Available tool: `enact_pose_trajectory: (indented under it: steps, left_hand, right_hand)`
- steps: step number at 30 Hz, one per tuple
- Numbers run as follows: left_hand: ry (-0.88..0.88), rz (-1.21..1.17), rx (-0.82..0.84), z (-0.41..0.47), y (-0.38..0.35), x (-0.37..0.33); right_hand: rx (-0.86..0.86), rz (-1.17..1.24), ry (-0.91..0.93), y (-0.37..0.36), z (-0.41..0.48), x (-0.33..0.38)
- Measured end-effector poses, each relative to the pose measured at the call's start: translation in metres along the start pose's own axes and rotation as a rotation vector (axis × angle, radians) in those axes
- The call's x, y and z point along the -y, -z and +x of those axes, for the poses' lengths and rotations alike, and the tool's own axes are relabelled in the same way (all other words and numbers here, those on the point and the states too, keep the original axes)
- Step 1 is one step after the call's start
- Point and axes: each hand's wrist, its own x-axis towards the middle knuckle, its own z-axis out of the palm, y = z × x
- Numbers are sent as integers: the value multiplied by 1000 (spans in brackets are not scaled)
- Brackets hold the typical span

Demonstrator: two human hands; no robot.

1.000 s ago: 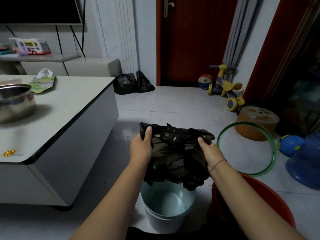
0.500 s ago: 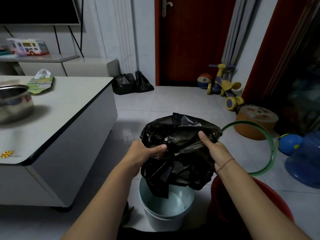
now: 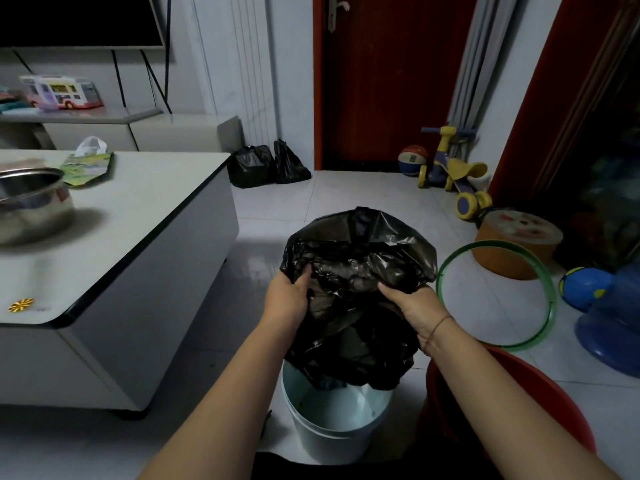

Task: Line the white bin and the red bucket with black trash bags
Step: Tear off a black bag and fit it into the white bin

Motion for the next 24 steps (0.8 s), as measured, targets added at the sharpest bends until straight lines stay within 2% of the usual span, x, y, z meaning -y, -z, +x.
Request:
enact_pose_trajectory:
  steps: [5,7,11,13,17,21,24]
  left_hand:
    - [-48,-23,288,-7,0,-1]
    - [-10,-20,349,-7,1,3]
    - [16,-57,301,-7,4,7]
    - [26,-89,287,-9,3,8]
    - [-60,-23,220,-8,-1,4]
    - [-135,4,147,-9,-6,-2]
    - [-161,-16,164,-9,-6,-3]
  right_hand:
    - [-74,-92,73,-5,1,6]
    - [-23,-98,52,-5,-1,8]
    - [283,3,-62,-8,-9,4]
    - [365,3,-92,-9,-11,2]
    - [305,-25,-83,-7,-9,1]
    - [351,-81,-67,-10,-9,-1]
    - [368,-70,-43,-11,-9,-3]
